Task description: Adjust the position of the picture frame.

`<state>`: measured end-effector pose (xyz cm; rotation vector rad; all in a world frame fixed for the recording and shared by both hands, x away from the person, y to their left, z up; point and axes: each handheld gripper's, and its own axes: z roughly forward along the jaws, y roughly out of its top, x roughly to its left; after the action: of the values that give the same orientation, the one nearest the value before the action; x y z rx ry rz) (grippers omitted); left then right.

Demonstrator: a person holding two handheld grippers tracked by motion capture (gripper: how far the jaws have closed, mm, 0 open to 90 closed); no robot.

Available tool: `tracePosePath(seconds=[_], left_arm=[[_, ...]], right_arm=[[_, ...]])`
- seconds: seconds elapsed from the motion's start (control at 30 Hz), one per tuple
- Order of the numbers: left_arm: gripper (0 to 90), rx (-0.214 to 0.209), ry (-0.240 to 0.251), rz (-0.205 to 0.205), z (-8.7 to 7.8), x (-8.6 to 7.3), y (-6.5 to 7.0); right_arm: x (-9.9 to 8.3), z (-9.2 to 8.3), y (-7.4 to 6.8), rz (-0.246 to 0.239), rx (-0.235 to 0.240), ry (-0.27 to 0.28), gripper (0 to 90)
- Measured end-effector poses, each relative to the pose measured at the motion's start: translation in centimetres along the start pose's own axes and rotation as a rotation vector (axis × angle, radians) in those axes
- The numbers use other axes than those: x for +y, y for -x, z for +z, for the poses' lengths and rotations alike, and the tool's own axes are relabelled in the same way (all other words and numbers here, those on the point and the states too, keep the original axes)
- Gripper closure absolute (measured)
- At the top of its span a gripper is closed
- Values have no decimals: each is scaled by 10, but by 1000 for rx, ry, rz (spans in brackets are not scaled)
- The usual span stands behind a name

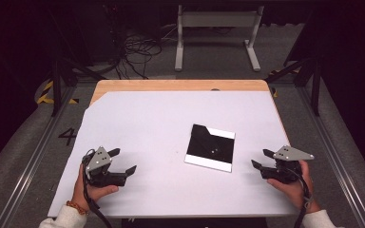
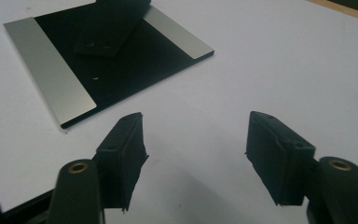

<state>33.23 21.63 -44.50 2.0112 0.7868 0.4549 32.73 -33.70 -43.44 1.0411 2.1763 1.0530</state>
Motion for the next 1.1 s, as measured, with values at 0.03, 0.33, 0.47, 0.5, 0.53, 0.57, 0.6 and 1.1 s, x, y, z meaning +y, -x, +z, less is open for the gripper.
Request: tracePosePath(seconds=[0.03,0.33,0.47,0.5,0.53,0.57,0.6,1.1], left_arm=[[160,0,0,0,0,0,0],[372,-42,-66,54,12,-4,11],[639,-73,-90,71,16,-1,13],[703,-92,-90,67,19,0,13],[775,-113,-93,69,21,0,14],[831,-124,-98,81,23,2,15],[864,-131,-100,80,25,3,17],[898,-242,-141,133,86,40,42]], right_arm=[[0,0,0,0,0,0,407],[4,9,-4,-21,41,-17,675],[6,15,-4,-24,56,-30,786],[7,16,-4,-27,58,-32,810],[8,17,-4,-21,62,-30,837],[9,18,-4,-14,62,-29,854],[10,19,-4,-7,66,-28,870],[30,56,-15,20,96,-62,900]])
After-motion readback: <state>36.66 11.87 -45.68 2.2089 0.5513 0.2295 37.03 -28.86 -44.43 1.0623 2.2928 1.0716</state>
